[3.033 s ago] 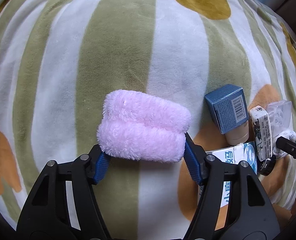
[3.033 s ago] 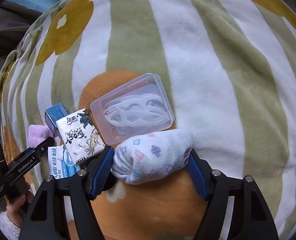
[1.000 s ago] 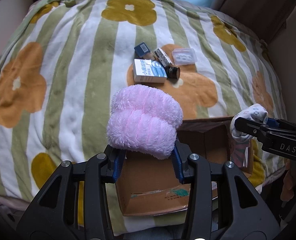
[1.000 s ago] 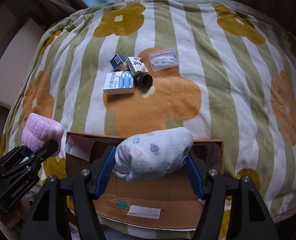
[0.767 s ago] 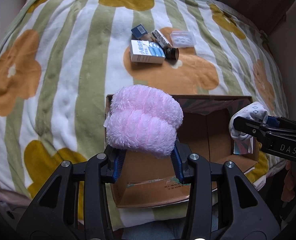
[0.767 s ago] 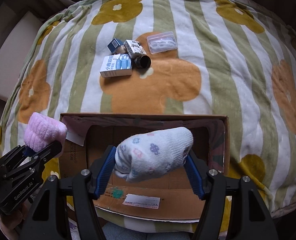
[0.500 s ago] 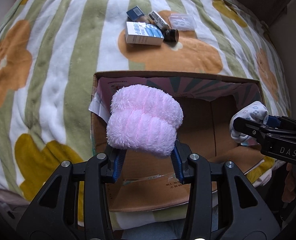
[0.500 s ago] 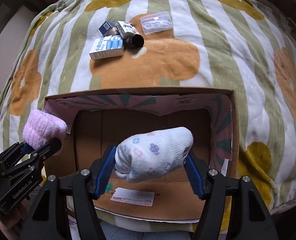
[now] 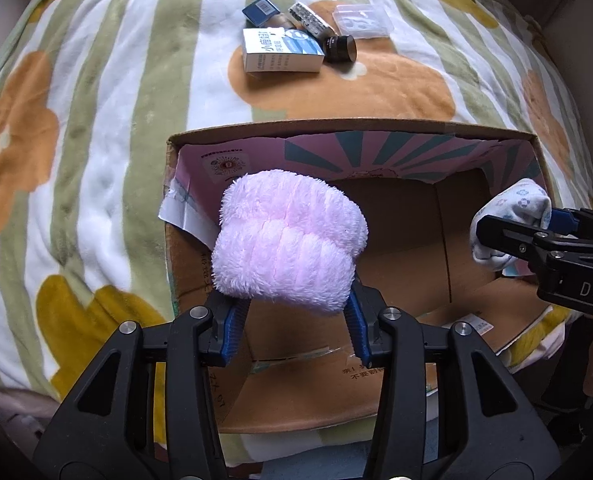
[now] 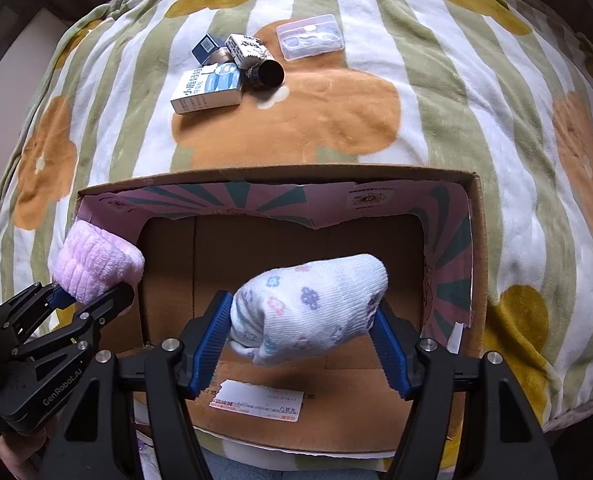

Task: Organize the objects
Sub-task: 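Carry the pink roll and white sock into the cardboard box and release both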

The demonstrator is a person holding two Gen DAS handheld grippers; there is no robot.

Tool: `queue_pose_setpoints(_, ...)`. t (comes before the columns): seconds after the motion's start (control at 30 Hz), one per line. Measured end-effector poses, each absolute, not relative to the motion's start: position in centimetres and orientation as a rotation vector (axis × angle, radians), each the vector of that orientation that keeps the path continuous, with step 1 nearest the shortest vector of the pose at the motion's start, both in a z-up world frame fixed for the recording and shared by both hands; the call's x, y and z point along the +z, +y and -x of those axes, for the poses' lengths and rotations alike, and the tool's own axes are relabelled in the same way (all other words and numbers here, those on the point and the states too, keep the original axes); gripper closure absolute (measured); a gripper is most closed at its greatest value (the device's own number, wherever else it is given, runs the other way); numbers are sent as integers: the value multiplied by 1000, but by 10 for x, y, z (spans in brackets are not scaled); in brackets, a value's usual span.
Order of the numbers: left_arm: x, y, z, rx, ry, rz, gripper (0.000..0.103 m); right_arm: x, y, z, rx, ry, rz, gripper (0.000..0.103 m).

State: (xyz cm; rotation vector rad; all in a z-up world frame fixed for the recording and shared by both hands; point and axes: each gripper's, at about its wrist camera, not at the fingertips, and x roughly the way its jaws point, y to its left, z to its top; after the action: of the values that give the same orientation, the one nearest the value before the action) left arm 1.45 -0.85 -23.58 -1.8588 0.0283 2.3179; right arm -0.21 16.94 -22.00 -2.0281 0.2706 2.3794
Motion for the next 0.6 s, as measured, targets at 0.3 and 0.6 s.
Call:
queue_pose_setpoints(0.3, -222, -9, -26, 2318, 68, 1807, 0, -227, 176, 0, 2309, 375, 2111, 13)
queue_pose_setpoints(0.6, -216, -14, -30, 2316, 20, 1809, 0, -221, 174, -3, 2312, 312, 2119, 12)
